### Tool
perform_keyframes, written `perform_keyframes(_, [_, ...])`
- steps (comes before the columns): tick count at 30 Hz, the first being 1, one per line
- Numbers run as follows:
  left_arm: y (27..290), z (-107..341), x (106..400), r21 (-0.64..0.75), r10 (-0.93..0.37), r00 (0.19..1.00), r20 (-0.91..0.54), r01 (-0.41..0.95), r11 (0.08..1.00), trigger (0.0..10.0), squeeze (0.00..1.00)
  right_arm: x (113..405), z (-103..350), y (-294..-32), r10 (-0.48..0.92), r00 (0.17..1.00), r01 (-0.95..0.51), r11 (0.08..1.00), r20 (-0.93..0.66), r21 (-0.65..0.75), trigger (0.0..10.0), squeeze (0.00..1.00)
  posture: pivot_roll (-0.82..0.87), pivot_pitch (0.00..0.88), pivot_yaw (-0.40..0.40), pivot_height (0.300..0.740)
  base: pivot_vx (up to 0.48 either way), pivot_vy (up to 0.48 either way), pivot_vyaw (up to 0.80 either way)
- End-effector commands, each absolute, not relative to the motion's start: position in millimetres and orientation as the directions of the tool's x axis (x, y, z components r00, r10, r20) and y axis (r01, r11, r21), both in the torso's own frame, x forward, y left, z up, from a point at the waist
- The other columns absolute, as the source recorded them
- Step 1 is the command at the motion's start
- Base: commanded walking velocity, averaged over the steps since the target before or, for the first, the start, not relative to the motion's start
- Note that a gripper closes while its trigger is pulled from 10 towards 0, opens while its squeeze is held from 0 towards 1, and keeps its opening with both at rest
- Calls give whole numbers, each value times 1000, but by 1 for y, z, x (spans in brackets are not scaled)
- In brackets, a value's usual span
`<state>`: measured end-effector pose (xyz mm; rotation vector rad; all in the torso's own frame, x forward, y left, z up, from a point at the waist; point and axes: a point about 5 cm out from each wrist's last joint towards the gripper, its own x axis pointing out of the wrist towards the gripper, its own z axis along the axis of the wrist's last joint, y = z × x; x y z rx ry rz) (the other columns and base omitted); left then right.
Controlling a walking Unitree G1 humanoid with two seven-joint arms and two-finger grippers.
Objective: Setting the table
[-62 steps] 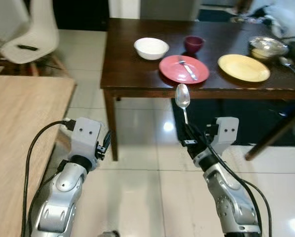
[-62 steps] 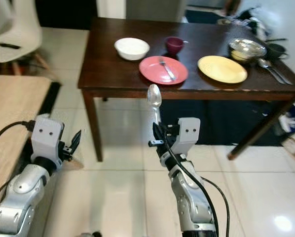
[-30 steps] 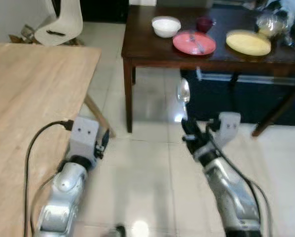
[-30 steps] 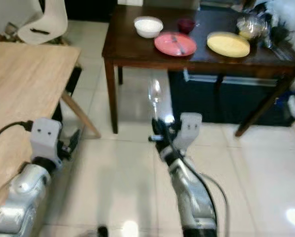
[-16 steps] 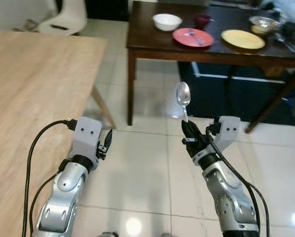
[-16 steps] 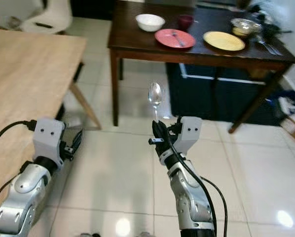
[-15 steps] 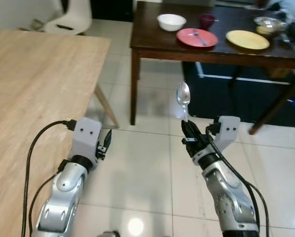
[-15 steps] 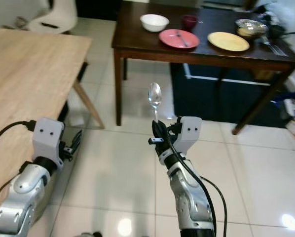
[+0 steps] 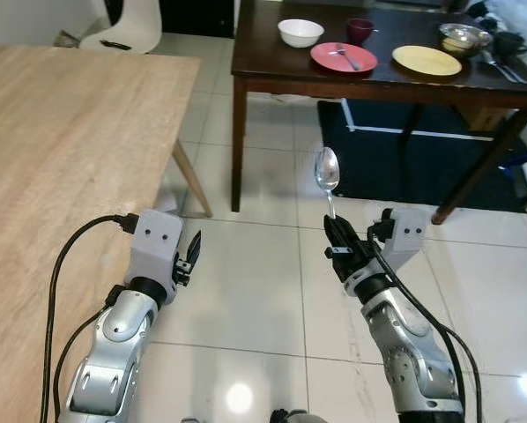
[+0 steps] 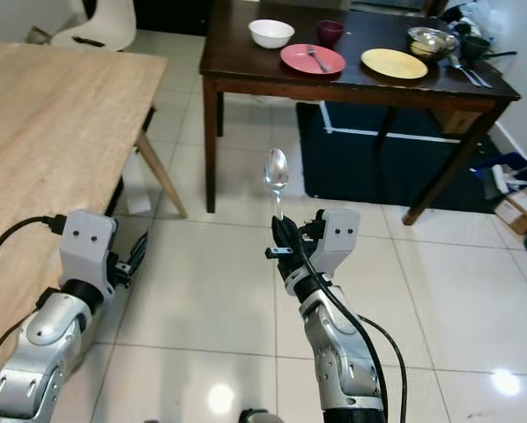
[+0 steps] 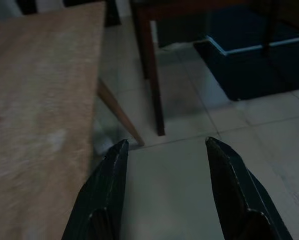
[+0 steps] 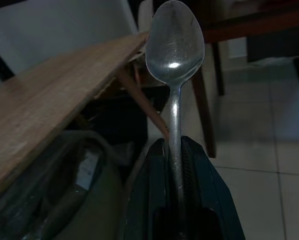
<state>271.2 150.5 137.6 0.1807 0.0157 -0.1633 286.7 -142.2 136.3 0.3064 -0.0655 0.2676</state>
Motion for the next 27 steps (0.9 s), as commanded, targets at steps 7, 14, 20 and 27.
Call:
perform_keyframes(7, [150, 132, 270, 179, -160, 986, -54, 167, 969, 10000, 0, 288, 136, -146, 237, 967, -256, 920, 98, 297, 10000, 0, -48, 7, 15, 740, 0, 0, 781])
perform_keyframes(14, [149, 132, 271, 178, -159, 986, -56, 167, 970, 10000, 0, 289, 138, -144, 259, 960, -279, 913, 106, 298, 10000, 0, -49, 5, 14, 740, 0, 0, 781])
perform_keyframes(20, [149, 132, 271, 166, -161, 985, -56, 168, 972, 10000, 0, 289, 139, -144, 267, 957, -288, 909, 111, 301, 10000, 0, -48, 2, 12, 740, 0, 0, 774])
perform_keyframes(27, [149, 132, 271, 161, -160, 986, -54, 167, 973, 10000, 0, 290, 139, -145, 270, 956, -291, 908, 111, 302, 10000, 0, -48, 2, 12, 740, 0, 0, 769])
